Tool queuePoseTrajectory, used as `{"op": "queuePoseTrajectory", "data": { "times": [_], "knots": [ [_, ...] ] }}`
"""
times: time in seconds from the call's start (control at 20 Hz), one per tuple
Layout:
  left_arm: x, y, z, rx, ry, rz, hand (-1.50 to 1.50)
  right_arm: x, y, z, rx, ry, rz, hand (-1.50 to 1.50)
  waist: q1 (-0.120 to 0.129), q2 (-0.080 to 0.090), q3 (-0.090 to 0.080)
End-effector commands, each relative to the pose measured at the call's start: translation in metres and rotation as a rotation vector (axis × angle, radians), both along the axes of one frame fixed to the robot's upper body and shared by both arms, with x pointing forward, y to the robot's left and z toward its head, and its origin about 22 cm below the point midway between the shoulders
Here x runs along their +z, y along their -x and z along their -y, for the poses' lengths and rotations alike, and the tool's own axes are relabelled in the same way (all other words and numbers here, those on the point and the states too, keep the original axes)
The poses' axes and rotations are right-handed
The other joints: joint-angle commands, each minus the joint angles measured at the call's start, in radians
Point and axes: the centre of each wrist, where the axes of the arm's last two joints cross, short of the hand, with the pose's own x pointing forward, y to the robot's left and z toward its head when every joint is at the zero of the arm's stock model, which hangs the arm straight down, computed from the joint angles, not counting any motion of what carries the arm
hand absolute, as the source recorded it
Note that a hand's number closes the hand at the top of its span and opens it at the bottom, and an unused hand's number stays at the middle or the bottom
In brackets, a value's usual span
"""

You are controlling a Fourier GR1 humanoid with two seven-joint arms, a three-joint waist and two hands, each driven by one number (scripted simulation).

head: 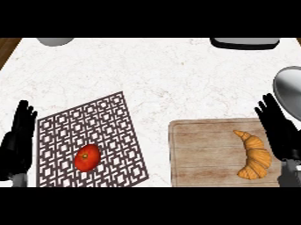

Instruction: Pick the croissant from the cutting board and place it in the pan

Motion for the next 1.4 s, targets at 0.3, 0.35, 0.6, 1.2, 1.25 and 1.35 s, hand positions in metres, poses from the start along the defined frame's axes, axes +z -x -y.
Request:
{"op": "queuePoseTrajectory", "data": {
  "times": [0.3,0.35,0.6,1.2,1.25,1.35],
  "knots": [
    [0.042,-0.03,0.035,-0.373,-0.134,0.001,0.0,0.042,0.008,0.106,-0.001,0.767,-0.323,-1.5,-0.041,0.052,-0.024],
    [0.04,-0.03,0.039,-0.402,-0.138,-0.021,0.0,0.056,0.005,0.11,0.057,0.92,-0.293,1.5,-0.032,0.045,-0.019],
    [0.055,-0.045,0.03,-0.483,-0.147,-0.108,0.0,-0.01,0.029,0.051,-0.286,0.743,-0.168,-1.5,-0.05,0.011,0.005],
    [0.072,-0.053,0.061,-0.509,-0.14,-0.109,0.0,0.085,0.017,0.048,0.105,1.009,-0.58,-1.5,-0.027,0.013,0.004],
    [0.074,-0.054,0.069,-0.515,-0.145,-0.087,0.0,0.102,0.002,0.038,0.131,1.045,-0.62,-1.5,-0.011,0.015,0.002],
    [0.073,-0.053,0.068,-0.519,-0.153,-0.102,0.0,0.11,0.0,0.032,0.27,1.06,-0.721,-1.5,-0.008,0.015,0.002]
  ]
}}
